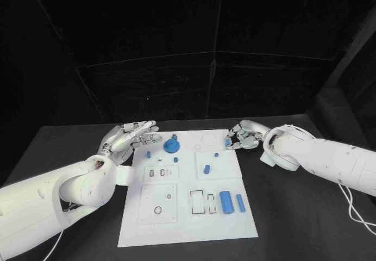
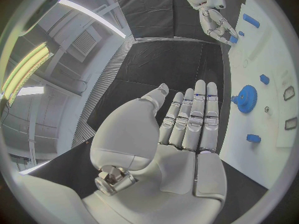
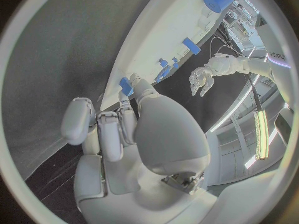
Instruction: Assemble the parts on the task board
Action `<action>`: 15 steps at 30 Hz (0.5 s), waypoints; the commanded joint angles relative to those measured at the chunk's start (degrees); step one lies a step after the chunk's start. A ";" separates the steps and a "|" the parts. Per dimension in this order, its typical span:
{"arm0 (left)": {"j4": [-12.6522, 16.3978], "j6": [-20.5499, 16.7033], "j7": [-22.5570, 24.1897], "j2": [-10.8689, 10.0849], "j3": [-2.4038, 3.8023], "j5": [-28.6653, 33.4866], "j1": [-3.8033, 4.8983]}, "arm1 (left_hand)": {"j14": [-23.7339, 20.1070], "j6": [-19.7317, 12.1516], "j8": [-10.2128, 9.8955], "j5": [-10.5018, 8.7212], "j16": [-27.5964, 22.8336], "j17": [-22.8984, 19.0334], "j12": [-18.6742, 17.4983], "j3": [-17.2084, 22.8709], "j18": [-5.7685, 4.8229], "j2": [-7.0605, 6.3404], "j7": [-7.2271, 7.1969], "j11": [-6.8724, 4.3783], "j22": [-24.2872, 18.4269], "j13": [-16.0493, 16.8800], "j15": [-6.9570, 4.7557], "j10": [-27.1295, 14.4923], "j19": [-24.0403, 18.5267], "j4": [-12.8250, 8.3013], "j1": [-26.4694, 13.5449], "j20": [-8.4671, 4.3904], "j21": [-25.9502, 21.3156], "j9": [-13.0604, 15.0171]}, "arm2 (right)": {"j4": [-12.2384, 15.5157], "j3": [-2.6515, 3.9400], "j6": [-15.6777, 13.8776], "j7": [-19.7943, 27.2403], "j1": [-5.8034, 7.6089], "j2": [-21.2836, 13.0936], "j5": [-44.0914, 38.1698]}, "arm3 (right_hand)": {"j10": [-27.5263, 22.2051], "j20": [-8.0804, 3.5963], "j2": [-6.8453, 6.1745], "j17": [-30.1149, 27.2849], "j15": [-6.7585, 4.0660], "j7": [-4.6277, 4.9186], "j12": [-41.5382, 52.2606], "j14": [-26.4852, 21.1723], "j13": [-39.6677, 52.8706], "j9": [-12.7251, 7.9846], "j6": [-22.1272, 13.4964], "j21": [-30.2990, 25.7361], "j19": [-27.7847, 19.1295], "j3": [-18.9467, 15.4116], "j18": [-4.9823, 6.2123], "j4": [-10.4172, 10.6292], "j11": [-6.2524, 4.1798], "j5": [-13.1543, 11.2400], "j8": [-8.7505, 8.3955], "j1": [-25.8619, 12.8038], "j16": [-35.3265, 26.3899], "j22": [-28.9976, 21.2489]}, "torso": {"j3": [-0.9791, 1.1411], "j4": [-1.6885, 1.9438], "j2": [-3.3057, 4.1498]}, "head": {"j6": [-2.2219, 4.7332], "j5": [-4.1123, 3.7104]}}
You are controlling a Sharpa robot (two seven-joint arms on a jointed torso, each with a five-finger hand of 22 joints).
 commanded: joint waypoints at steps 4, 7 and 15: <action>-0.01 0.86 0.03 0.01 0.02 -0.13 0.06 | 0.47 0.22 -0.35 0.24 -0.30 0.07 -0.21 0.35 0.44 0.07 0.58 0.03 -0.05 -0.05 -0.02 0.45 0.48 -0.01 0.20 -0.05 -0.34 -0.02 | -0.05 0.02 0.29 0.41 0.06 0.17 -0.47 | 0.21 -0.75 1.16 6.83 -0.65 -0.35 0.50 4.19 2.17 0.04 1.71 0.41 0.08 0.63 -0.83 -0.48 -0.76 -0.91 0.61 -0.01 -0.03 0.28 | 0.03 0.02 0.02 | -0.05 -0.14; -0.02 0.84 0.01 0.01 0.02 -0.13 0.06 | 0.47 0.22 -0.35 0.24 -0.30 0.07 -0.21 0.35 0.44 0.07 0.58 0.03 -0.05 -0.05 -0.02 0.45 0.48 -0.01 0.20 -0.05 -0.34 -0.02 | -0.13 0.02 0.15 0.49 0.06 0.17 -0.25 | 0.29 -1.03 2.02 6.78 -1.00 -0.91 0.51 4.18 2.23 0.11 3.42 0.43 0.10 1.37 -0.83 -0.46 -1.22 -1.80 1.21 -0.15 -0.06 0.31 | 0.01 0.04 -0.01 | -0.21 -0.19; 0.08 0.85 0.00 -0.01 0.01 -0.13 0.06 | 0.49 0.23 -0.36 0.24 -0.35 0.08 -0.24 0.52 0.44 0.06 0.58 0.03 -0.08 -0.06 -0.03 0.45 0.51 -0.12 0.22 -0.06 -0.36 -0.02 | -0.04 0.03 -2.34 1.49 0.06 0.14 0.35 | 0.72 -1.95 3.81 7.07 -2.06 -2.37 0.75 4.26 2.67 0.31 6.91 0.48 0.20 3.59 -0.85 -0.84 -2.48 -2.79 2.46 -0.03 0.00 0.42 | 0.06 -0.02 0.01 | -0.26 -0.21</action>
